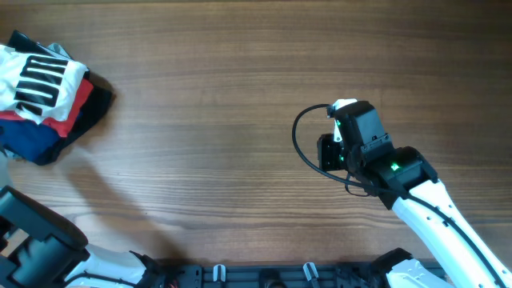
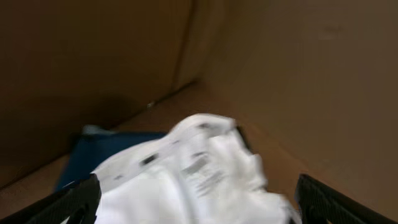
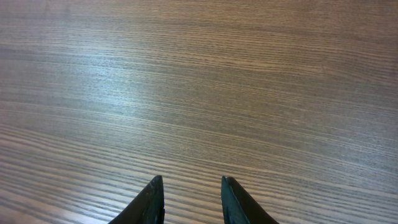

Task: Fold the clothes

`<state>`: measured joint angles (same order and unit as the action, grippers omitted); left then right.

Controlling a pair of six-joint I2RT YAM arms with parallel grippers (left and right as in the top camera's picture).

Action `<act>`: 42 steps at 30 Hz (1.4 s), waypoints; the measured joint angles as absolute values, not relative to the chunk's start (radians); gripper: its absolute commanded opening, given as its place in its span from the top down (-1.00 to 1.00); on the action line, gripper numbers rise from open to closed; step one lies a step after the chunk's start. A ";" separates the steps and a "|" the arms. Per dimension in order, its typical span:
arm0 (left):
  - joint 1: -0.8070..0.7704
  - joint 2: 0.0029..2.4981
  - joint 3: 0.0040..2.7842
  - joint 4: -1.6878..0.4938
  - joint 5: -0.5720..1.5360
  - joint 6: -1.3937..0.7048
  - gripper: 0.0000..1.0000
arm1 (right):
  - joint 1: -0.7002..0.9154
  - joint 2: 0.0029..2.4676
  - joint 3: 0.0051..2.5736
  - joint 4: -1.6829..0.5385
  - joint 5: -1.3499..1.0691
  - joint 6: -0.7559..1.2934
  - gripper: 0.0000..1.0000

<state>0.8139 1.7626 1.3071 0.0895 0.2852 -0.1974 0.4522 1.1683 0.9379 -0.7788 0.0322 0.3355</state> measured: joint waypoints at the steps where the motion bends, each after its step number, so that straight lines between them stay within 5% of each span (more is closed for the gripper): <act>1: 0.809 1.755 1.316 0.078 0.314 -0.200 -0.99 | 0.452 1.168 0.938 -0.779 0.032 0.336 0.39; 5: 0.728 1.682 1.353 -0.117 0.493 -0.209 -0.99 | 0.452 1.168 0.938 -0.780 0.032 0.336 0.39; 11: 0.646 1.697 1.361 -0.482 0.483 -0.223 -1.00 | 0.452 1.168 0.938 -0.781 0.035 0.336 0.39; 30: 0.664 1.934 1.364 -0.122 0.449 -0.239 -0.99 | 0.452 1.167 0.938 -0.782 0.035 0.339 0.39; 34: 0.680 1.931 1.367 -0.121 0.497 -0.239 -0.99 | 0.452 1.167 0.938 -0.782 0.035 0.340 -0.28; 36: 0.680 1.906 1.367 -0.139 0.499 -0.239 -0.99 | 0.452 1.167 0.938 -0.782 0.036 0.344 -0.99; 42: 0.594 1.665 1.376 -0.337 0.483 -0.242 -0.99 | 0.452 1.167 0.938 -0.736 0.026 0.347 -0.99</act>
